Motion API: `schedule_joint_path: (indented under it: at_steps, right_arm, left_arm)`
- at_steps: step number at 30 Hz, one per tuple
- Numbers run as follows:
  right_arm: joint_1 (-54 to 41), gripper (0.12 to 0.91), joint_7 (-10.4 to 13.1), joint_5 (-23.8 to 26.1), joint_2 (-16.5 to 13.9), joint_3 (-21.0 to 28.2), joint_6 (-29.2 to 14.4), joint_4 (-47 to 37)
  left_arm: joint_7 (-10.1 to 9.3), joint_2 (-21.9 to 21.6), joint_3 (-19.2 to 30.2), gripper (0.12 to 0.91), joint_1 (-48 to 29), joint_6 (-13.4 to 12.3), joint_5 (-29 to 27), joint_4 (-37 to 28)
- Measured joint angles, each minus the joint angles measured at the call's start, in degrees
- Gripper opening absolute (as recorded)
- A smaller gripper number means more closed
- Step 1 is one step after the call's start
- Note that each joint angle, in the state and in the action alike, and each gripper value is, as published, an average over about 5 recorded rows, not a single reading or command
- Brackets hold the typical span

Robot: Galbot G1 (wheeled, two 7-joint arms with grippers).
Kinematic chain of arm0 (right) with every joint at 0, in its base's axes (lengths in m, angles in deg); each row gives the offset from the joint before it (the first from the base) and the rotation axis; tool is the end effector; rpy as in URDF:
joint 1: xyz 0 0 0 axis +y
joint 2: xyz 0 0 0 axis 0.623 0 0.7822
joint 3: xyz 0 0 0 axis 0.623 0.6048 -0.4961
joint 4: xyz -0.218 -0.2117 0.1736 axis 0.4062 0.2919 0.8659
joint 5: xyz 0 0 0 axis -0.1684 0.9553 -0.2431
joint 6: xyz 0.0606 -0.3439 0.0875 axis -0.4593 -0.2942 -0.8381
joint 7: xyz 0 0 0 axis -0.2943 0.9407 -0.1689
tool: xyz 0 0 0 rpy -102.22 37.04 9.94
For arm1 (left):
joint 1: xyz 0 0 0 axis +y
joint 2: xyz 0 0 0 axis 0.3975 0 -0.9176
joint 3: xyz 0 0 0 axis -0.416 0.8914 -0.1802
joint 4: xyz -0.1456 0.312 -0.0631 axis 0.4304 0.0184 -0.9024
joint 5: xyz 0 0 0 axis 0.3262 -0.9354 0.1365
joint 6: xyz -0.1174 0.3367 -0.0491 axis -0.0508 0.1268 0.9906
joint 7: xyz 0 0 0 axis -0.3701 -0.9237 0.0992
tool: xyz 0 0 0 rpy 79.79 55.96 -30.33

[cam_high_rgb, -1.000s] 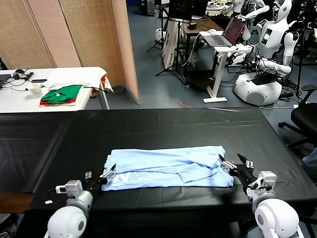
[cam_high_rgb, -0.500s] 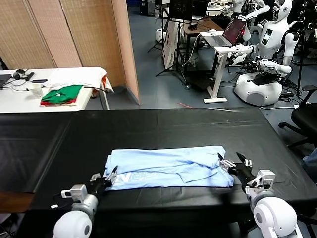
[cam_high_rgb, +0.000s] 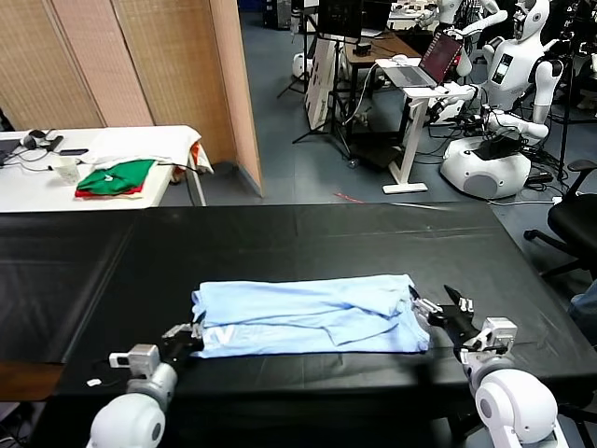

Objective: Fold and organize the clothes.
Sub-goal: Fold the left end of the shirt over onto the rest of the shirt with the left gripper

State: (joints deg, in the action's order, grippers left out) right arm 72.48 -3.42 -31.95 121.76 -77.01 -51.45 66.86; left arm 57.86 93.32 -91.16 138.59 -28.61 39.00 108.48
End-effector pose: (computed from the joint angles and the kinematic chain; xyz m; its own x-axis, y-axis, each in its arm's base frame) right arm 0.2364 -0.1030 -0.2406 -0.9379 -0.0647 0.3409 -0.0397 0.9960 0.0798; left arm 0.2210 0.0982 -0.2969 -0.9348 -0.0064 0.3551 0.0544 0.9854 0.1611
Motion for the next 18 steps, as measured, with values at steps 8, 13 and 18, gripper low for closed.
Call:
schedule_joint_path:
  at_steps: [8,13,18]
  right_arm:
    - [0.7,0.907,0.1,0.5,1.7,0.8,-0.1,0.3]
    - [1.8,0.907,0.1,1.4,3.0,0.6,-0.1,0.9]
    - [3.5,0.907,0.1,3.1,4.3,-0.2,-0.7,1.1]
  left_arm:
    - [-0.99,-7.9,-4.8,0.184,1.4,-1.8,-6.2,0.1]
    - [-2.19,-7.0,-3.5,0.184,0.3,0.4,-1.7,2.2]
    - [-4.41,-3.3,0.5,0.184,-1.6,2.8,10.1,5.3]
